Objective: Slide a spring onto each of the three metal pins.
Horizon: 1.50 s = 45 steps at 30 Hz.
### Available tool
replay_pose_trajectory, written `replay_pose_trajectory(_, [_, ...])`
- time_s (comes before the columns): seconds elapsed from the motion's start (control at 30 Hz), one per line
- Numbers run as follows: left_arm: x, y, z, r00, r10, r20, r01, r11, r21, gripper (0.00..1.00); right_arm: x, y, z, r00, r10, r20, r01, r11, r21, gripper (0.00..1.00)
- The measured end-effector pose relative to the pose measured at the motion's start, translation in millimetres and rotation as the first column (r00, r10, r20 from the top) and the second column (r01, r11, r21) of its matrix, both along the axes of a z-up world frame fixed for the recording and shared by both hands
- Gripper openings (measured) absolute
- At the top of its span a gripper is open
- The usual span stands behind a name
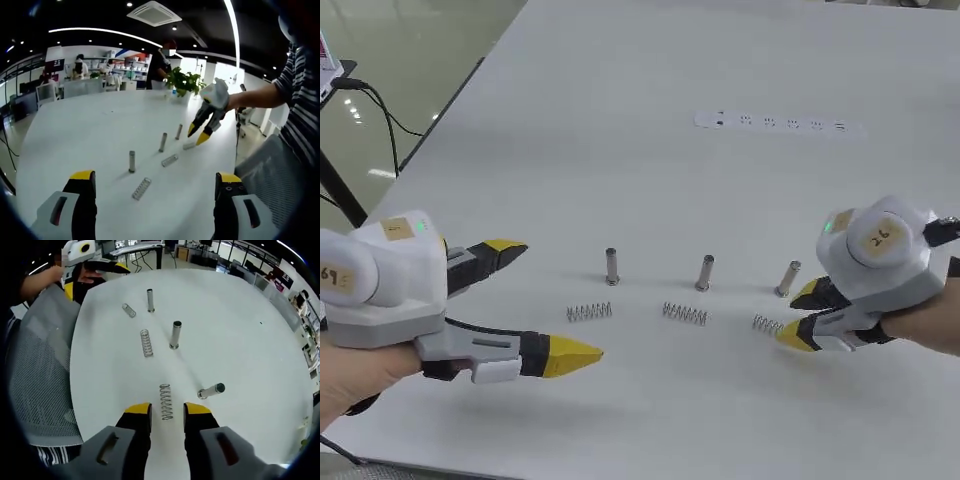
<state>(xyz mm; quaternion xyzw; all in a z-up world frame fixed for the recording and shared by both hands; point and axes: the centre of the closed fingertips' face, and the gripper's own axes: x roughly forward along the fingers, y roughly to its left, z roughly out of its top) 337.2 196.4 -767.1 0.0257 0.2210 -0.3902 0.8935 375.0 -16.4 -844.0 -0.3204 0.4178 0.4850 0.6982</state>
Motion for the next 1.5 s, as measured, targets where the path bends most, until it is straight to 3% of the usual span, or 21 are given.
replay_pose_trajectory(0.17, [-1.3, -0.8, -0.2, 1.0, -0.005, -0.001, 0.005, 1.0, 0.003, 0.97, 4.5, -0.9, -7.3, 1.0, 0.015, -0.01, -0.015, 1.0, -0.019, 0.2])
replay_pose_trajectory(0.53, [-3.4, 2.0, -1.5, 1.0, -0.001, -0.006, 0.001, 1.0, 0.005, 0.96, -1.6, -4.4, -22.1, 0.996, 0.07, -0.06, -0.074, 0.995, -0.069, 0.12])
replay_pose_trajectory(0.77, [-4.8, 1.2, -3.3, 1.0, -0.005, -0.012, 0.005, 1.0, 0.008, 0.96, -1.7, -5.8, -20.9, 0.994, 0.1, -0.043, -0.103, 0.992, -0.079, 0.08])
replay_pose_trajectory(1.13, [-6.0, -9.3, -3.0, 0.999, -0.038, -0.013, 0.038, 0.999, 0.01, 0.95, -12.4, -1.2, 2.5, 0.989, 0.148, -0.02, -0.149, 0.988, -0.045, 0.08])
replay_pose_trajectory(1.5, [-18.1, -33.0, -7.6, 0.991, -0.127, -0.045, 0.126, 0.992, -0.008, 0.9, -34.4, 5.0, 22.1, 0.974, 0.224, 0.007, -0.224, 0.974, -0.033, 0.08])
